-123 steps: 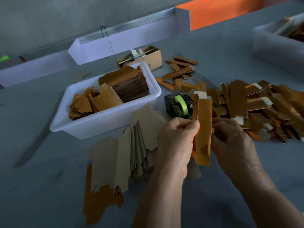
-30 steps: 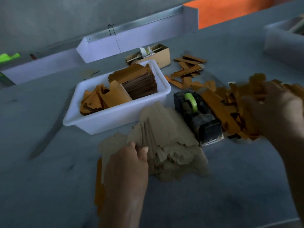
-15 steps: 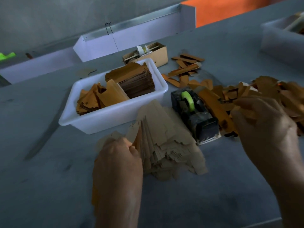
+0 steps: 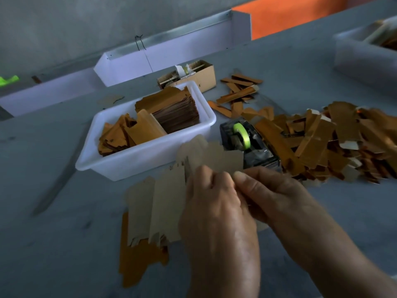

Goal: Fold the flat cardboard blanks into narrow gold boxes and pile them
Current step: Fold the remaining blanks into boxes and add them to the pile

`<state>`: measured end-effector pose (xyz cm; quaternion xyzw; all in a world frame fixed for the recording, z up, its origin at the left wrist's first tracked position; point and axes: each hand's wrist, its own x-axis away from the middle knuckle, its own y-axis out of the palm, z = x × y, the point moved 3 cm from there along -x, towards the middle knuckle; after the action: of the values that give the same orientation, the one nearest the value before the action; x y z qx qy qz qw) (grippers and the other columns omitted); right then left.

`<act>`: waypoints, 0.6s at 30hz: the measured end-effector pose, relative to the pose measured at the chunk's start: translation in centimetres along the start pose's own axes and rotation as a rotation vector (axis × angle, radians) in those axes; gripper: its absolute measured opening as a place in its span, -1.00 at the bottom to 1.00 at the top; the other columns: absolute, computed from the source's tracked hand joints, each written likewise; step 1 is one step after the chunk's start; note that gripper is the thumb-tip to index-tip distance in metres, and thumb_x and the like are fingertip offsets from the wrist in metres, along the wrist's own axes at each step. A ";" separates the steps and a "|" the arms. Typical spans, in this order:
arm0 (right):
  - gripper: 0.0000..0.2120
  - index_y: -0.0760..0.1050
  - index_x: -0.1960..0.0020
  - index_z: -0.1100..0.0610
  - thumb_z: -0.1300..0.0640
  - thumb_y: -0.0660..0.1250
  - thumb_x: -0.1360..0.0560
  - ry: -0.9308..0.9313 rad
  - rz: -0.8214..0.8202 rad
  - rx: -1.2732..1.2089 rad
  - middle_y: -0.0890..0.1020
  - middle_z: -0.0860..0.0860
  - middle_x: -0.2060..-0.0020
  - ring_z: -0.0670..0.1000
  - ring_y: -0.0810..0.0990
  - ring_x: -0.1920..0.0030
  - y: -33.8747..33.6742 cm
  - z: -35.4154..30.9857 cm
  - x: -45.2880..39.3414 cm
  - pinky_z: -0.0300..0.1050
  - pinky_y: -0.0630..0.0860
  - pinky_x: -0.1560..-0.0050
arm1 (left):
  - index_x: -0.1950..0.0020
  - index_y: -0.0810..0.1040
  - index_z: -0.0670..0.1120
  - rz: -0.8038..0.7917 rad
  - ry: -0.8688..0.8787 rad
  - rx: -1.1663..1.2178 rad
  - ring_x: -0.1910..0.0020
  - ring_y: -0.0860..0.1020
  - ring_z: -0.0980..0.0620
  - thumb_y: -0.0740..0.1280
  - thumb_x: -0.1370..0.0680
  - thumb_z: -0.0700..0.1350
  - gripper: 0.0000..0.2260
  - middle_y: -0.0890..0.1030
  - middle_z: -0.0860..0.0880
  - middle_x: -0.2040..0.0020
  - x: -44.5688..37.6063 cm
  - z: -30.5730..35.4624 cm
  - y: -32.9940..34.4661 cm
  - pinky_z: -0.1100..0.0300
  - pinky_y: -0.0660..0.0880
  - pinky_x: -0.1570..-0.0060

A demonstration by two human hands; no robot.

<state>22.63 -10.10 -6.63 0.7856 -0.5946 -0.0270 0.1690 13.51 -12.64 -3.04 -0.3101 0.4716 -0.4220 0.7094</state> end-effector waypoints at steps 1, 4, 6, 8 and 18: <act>-0.72 0.60 0.10 0.21 0.01 0.32 -0.37 0.003 0.010 -0.023 0.64 -0.02 0.37 -0.14 0.62 0.35 0.0 0.1 -0.1 -0.37 0.49 0.32 | 0.36 0.46 -0.06 -0.012 0.005 0.002 0.35 0.52 -0.01 0.51 -0.30 -0.14 -0.78 0.43 -0.01 0.29 0.0 0.0 0.3 0.39 0.09 0.49; -0.78 0.61 0.15 0.18 0.04 0.31 -0.36 0.019 0.053 -0.066 0.65 0.02 0.34 -0.09 0.63 0.32 -0.4 0.4 -0.1 -0.29 0.52 0.28 | 0.29 0.41 -0.01 -0.083 0.006 0.082 0.26 0.47 0.09 0.45 -0.43 -0.08 -0.77 0.38 0.10 0.20 0.1 -0.1 0.7 0.31 0.34 0.43; -0.84 0.61 0.19 0.16 0.10 0.31 -0.43 0.013 0.096 -0.053 0.67 0.06 0.30 -0.03 0.65 0.27 -0.9 0.5 -0.3 -0.21 0.56 0.23 | 0.23 0.47 0.02 -0.170 -0.018 0.240 0.21 0.48 0.17 0.41 -0.46 0.00 -0.84 0.42 0.14 0.16 0.2 -0.6 1.0 0.27 0.49 0.29; -0.86 0.60 0.20 0.16 0.17 0.30 -0.48 -0.001 0.157 -0.042 0.68 0.06 0.28 0.00 0.66 0.24 -1.5 0.7 -0.6 -0.17 0.58 0.22 | 0.15 0.54 0.08 -0.211 -0.086 0.436 0.17 0.53 0.25 0.40 -0.41 0.08 -0.88 0.52 0.17 0.14 0.0 -1.3 0.3 0.34 0.50 0.25; -0.75 0.61 0.19 0.16 0.01 0.35 -0.24 0.004 0.122 -0.024 0.68 0.06 0.23 0.00 0.67 0.18 -2.0 1.4 -0.8 -0.13 0.61 0.19 | 0.01 0.61 0.07 -0.363 -0.471 0.770 0.22 0.65 0.18 0.47 -0.33 0.06 -0.74 0.70 0.14 0.16 -0.9 -4.7 1.0 0.25 0.50 0.29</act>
<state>23.93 -9.16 -8.67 0.7459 -0.6406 -0.0221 0.1809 9.21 -11.61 -5.20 -0.1895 0.0463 -0.6012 0.7749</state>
